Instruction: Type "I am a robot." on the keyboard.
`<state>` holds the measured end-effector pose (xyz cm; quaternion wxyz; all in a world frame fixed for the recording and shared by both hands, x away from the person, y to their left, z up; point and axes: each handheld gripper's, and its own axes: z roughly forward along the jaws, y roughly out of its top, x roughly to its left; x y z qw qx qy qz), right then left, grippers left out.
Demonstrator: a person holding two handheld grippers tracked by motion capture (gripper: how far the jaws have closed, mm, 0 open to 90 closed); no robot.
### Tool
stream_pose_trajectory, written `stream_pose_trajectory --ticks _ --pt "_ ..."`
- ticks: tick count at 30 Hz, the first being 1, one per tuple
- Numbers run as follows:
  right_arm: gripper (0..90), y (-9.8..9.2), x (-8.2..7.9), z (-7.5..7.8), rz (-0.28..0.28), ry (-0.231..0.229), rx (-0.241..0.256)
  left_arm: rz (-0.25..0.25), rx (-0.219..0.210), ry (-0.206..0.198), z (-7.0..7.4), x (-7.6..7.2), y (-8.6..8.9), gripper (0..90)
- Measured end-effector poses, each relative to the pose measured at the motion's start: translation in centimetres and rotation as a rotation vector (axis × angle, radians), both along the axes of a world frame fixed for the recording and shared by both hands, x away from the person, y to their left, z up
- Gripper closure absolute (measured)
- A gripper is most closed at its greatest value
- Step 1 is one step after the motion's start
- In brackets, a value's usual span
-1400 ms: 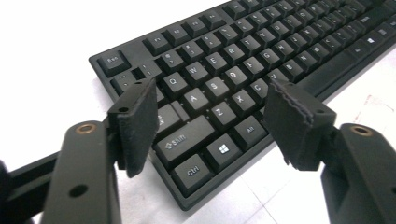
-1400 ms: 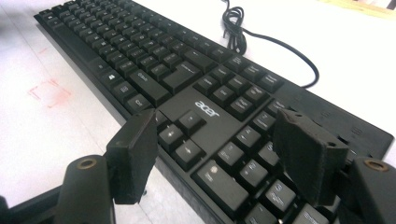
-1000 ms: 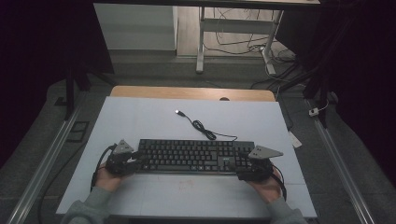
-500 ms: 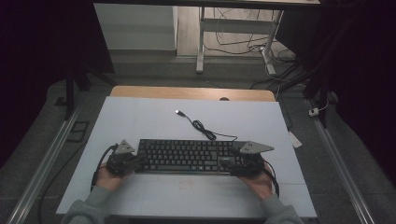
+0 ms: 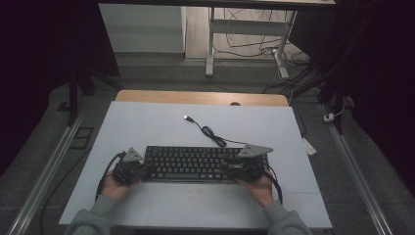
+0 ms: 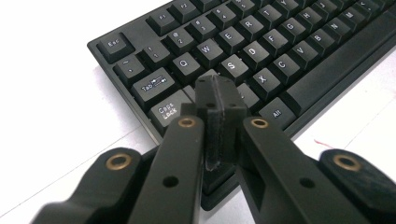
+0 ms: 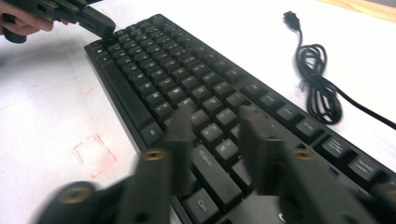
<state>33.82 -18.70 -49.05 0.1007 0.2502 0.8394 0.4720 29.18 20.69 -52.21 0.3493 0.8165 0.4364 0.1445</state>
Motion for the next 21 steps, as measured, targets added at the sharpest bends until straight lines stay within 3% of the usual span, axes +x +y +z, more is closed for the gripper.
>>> stream_pose_trajectory --ticks 3,6,21 --pt "82.4 0.5 0.1 0.0 0.007 0.000 -0.001 0.001 0.002 0.001 0.0 0.0 0.0 88.7" --pt "89.9 1.0 0.3 0.0 0.014 0.004 -0.011 0.001 0.005 0.003 -0.1 0.0 0.0 88.7" --pt "89.9 3.2 1.4 -0.3 0.004 0.011 -0.019 0.001 0.014 0.006 -0.3 0.1 0.0 88.6"
